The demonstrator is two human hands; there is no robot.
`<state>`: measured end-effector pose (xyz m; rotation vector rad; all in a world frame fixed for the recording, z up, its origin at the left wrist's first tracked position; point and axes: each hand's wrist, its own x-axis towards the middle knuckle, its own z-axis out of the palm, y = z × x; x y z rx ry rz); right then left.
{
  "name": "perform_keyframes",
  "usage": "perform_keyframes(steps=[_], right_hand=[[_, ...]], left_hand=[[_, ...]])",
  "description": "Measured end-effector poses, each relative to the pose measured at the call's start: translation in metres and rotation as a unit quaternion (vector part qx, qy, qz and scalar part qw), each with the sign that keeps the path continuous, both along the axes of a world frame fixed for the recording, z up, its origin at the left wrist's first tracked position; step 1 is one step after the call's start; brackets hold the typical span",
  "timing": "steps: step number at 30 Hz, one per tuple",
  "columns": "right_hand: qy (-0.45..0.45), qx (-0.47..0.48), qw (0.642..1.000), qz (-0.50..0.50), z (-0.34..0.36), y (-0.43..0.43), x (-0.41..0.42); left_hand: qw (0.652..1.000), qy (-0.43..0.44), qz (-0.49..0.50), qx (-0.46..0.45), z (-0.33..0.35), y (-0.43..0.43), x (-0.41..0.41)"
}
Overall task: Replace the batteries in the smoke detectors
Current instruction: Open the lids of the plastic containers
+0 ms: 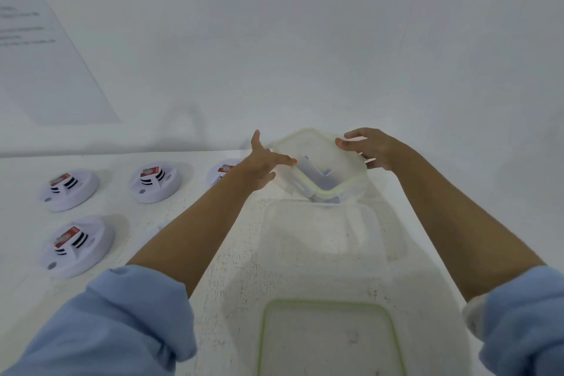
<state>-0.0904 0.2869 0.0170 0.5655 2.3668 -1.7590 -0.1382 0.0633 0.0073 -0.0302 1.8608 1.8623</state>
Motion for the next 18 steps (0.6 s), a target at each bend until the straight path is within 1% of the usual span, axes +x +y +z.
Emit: perform_keyframes(steps=[3,5,7,9,12,15,18], right_hand=[[-0.086,0.046,0.990,0.107,0.017,0.006,0.017],[-0.116,0.068,0.980,0.144,0.020,0.008,0.023],[-0.094,0.058,0.986,0.124,0.017,0.008,0.023],[-0.053,0.035,0.995,0.078,0.013,0.008,0.021],[0.002,0.022,0.999,0.027,0.007,0.005,0.019],[0.051,0.019,0.998,-0.012,0.001,-0.002,0.016],[0.080,0.008,0.995,-0.057,-0.002,-0.009,0.013]], left_hand=[[1.000,0.017,-0.019,0.011,0.001,0.000,0.000],[0.998,0.042,-0.037,-0.029,0.001,-0.002,0.001],[0.993,0.065,-0.047,-0.086,0.007,-0.007,0.002],[0.993,0.033,-0.034,-0.111,0.014,-0.016,0.001],[0.987,-0.006,-0.059,-0.146,0.019,-0.024,0.005],[0.982,-0.014,-0.063,-0.180,0.023,-0.027,0.009],[0.976,-0.022,-0.077,-0.203,0.029,-0.028,0.014]])
